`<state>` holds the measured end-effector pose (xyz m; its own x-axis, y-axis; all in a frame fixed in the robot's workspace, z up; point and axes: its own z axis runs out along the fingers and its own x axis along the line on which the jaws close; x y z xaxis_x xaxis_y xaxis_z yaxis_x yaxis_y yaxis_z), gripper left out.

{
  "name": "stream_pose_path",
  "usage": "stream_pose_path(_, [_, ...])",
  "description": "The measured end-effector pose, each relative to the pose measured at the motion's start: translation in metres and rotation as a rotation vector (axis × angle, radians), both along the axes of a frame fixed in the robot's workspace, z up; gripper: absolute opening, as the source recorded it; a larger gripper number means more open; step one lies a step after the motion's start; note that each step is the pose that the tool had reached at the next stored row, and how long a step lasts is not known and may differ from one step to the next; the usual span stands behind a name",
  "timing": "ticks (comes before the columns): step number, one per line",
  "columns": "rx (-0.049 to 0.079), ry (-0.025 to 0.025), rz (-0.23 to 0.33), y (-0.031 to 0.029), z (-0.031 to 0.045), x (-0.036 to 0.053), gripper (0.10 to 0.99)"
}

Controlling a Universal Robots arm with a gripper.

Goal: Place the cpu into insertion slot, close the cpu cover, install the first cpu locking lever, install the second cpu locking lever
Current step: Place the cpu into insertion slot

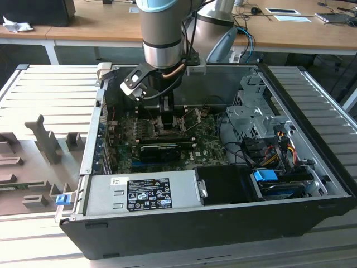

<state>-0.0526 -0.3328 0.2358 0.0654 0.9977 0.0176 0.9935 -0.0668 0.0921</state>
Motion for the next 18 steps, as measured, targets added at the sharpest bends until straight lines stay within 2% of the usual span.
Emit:
stream_pose_path(7, [-0.002, 0.0, 0.0, 0.0022, -0.0016, -0.0015, 0.533])
stream_pose_path(13, [-0.002, 0.0, 0.015, 0.0045, -0.0109, -0.0009, 0.533])
stream_pose_path(18, [-0.002, 0.0, 0.018, 0.0045, -0.0119, -0.0002, 0.533])
